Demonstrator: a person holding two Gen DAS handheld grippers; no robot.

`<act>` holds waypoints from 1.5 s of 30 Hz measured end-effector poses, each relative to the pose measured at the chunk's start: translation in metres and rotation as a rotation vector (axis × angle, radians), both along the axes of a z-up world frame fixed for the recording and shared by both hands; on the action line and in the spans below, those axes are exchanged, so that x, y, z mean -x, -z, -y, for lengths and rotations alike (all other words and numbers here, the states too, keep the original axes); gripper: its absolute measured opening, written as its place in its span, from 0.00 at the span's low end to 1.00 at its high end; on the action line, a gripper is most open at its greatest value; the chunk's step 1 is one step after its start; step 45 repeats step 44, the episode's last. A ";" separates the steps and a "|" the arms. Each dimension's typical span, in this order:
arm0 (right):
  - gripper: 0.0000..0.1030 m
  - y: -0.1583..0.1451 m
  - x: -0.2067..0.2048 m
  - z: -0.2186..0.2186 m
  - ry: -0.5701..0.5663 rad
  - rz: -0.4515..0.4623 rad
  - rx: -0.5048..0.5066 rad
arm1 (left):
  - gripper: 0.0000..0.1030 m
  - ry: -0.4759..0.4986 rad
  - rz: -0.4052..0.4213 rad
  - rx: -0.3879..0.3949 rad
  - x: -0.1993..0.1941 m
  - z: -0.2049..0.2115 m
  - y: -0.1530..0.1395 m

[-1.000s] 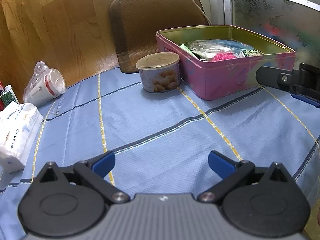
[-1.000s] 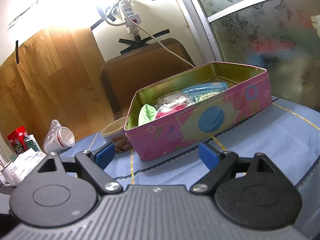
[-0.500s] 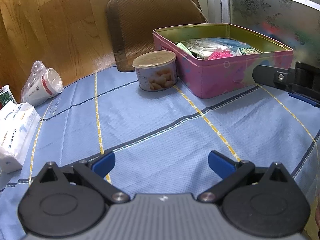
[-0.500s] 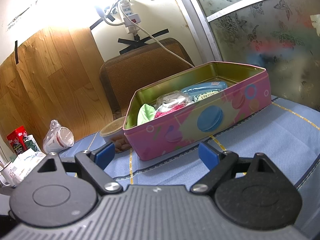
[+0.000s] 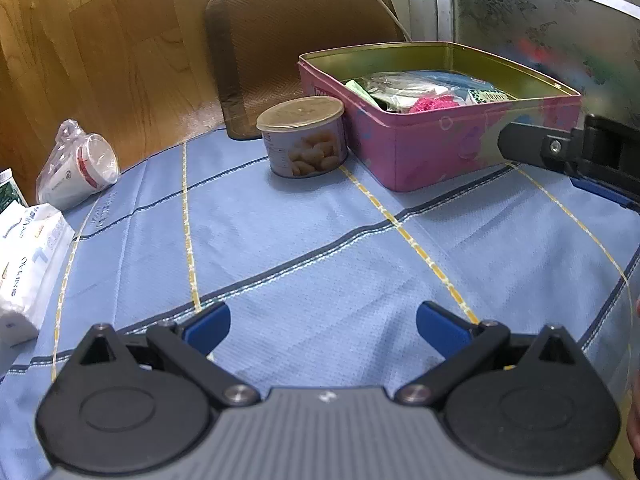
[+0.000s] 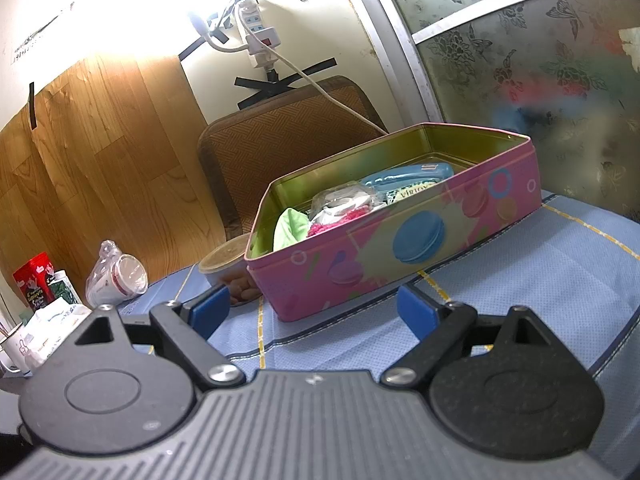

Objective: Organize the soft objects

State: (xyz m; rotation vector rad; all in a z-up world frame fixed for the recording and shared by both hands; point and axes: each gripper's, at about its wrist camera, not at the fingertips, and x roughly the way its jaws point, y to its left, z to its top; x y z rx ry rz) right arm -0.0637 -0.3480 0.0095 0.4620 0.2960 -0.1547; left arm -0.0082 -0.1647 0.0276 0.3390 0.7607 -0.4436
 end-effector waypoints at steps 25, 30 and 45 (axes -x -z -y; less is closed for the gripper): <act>0.90 0.000 0.000 0.002 0.005 -0.002 -0.001 | 1.00 0.026 -0.033 0.000 0.000 0.004 0.002; 0.90 0.000 0.000 0.003 0.009 -0.002 -0.003 | 1.00 0.029 -0.038 0.001 -0.001 0.005 0.003; 0.90 0.002 -0.002 0.002 0.015 -0.003 0.011 | 1.00 0.072 -0.031 0.063 0.000 0.002 0.000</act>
